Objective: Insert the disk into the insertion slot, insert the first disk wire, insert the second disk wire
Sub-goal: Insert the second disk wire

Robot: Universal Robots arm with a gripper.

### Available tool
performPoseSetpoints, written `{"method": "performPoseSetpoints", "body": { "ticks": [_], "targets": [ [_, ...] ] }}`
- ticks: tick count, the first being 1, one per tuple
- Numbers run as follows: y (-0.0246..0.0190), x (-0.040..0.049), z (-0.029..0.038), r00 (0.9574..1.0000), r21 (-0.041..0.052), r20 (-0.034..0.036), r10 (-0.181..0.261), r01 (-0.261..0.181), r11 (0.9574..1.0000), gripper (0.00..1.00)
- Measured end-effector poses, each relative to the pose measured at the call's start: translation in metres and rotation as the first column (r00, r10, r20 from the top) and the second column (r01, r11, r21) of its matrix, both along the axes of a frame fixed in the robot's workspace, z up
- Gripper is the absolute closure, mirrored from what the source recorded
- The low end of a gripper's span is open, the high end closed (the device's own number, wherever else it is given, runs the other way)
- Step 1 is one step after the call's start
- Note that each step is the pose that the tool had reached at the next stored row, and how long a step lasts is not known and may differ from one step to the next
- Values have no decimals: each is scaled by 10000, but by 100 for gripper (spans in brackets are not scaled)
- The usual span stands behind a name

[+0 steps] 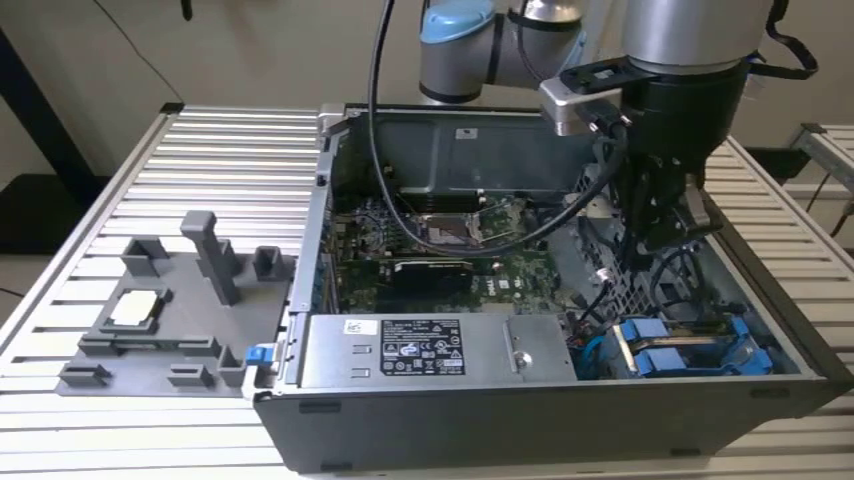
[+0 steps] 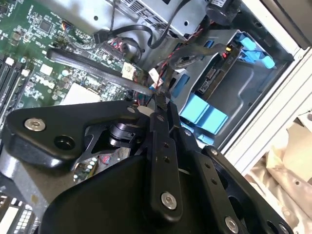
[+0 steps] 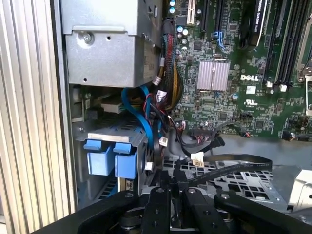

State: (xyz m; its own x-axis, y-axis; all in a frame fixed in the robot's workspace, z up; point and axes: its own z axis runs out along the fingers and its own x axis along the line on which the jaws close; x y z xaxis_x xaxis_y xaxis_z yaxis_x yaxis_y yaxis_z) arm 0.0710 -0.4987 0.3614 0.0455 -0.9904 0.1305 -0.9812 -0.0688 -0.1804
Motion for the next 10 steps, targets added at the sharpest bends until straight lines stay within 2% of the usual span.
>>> {"method": "performPoseSetpoints", "body": {
  "ticks": [10],
  "targets": [
    [-242,205,-4,9988,1,-481,0,0,10000,84]
  ]
}}
